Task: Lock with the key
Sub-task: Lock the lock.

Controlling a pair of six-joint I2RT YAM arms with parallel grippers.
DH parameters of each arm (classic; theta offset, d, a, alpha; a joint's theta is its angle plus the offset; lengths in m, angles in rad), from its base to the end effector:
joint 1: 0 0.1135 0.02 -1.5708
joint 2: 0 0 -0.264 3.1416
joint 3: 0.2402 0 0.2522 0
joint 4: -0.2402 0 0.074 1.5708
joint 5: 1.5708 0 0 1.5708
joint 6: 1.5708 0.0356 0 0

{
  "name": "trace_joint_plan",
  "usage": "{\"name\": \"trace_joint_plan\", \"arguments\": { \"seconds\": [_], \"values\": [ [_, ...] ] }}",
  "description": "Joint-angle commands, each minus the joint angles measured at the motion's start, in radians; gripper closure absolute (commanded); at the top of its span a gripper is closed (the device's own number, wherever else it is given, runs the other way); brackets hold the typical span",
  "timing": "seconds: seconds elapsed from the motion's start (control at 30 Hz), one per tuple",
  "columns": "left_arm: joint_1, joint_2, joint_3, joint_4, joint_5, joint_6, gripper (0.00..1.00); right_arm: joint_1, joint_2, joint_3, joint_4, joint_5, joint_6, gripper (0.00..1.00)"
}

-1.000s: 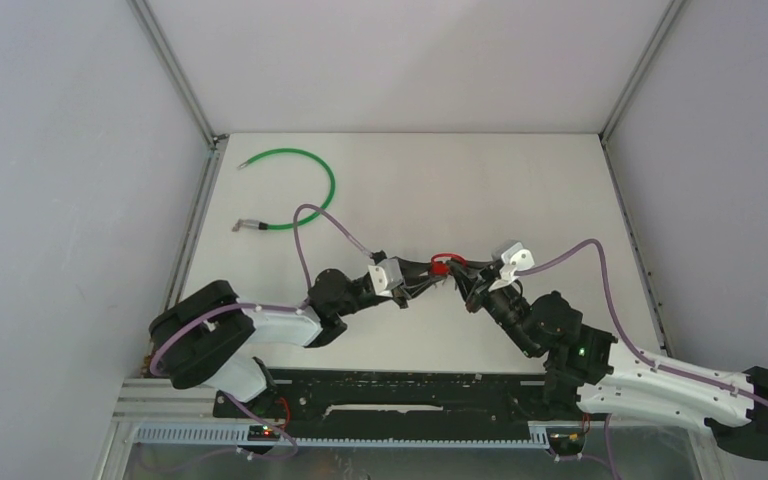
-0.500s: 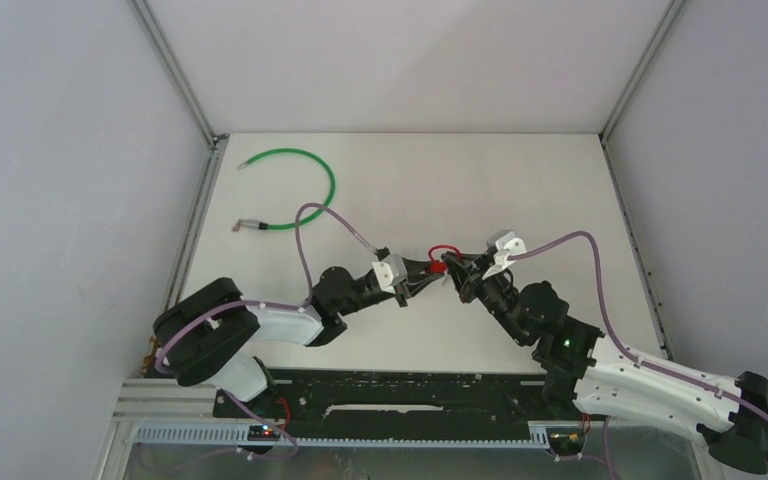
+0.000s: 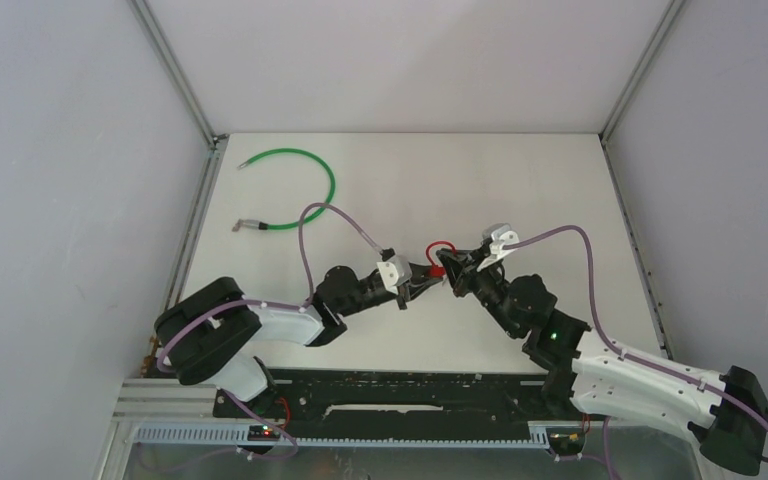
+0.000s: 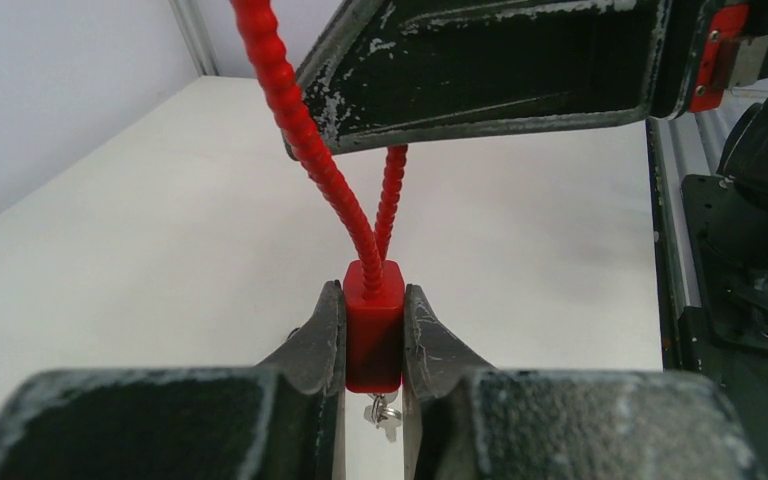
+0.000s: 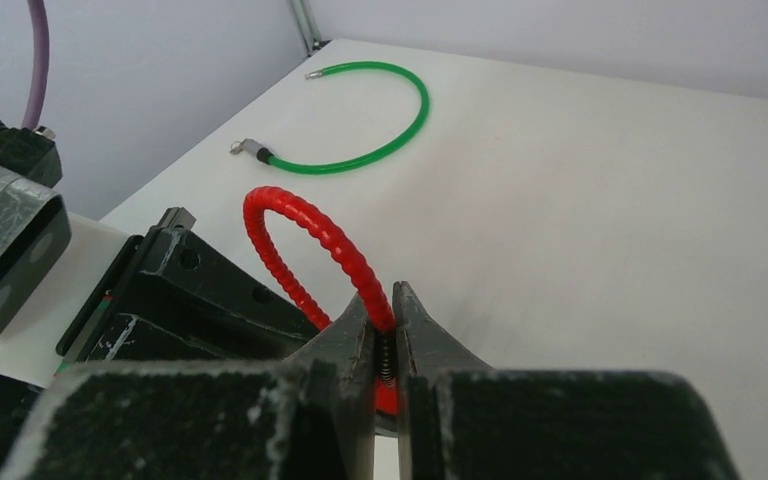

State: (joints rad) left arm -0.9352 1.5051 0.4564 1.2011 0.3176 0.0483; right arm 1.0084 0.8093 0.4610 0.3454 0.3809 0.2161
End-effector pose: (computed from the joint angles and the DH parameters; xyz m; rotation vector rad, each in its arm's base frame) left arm 0.1593 -0.2347 0.2109 0.9366 1.1671 -0.9483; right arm 0.1155 0.1584 0.2771 -0.3301 1.5780 0.6575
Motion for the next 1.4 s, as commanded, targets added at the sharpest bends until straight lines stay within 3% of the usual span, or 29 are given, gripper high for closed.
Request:
{"name": "trace_joint_plan", "arguments": {
  "seconds": [0.0,1.0,1.37],
  "values": [
    [-0.031,-0.057,0.057,0.390,0.081,-0.013,1.00,-0.019,0.083,-0.088,-0.224,-0.074,0.085,1.00],
    [-0.031,-0.063,0.048,0.391,0.064,-0.002,1.00,-0.016,0.120,-0.160,-0.314,0.035,0.243,1.00],
    [-0.031,-0.054,0.059,0.391,0.074,-0.010,1.00,0.022,0.128,-0.167,-0.207,-0.009,0.181,1.00]
  ]
}}
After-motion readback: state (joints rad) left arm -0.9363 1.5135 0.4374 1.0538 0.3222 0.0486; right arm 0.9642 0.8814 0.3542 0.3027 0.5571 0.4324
